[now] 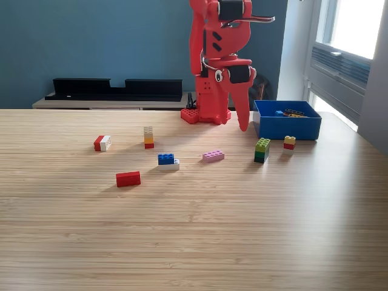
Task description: Grasp a lego block and put it in the bin.
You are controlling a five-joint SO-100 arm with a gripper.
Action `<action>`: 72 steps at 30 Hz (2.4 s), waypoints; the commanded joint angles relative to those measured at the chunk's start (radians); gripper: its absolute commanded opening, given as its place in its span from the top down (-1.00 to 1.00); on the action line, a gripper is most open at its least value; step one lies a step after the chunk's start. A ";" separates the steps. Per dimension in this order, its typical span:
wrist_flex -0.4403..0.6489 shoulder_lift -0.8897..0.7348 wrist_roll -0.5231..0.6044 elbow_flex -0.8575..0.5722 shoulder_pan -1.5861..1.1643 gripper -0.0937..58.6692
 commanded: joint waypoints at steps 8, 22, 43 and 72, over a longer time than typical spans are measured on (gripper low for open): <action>-0.020 0.066 -0.138 0.002 0.107 -0.08; -0.060 -0.273 -0.179 -0.091 0.121 -0.10; -0.146 -0.469 -0.166 -0.124 0.120 1.00; 0.331 -0.365 0.170 -0.640 -0.089 1.00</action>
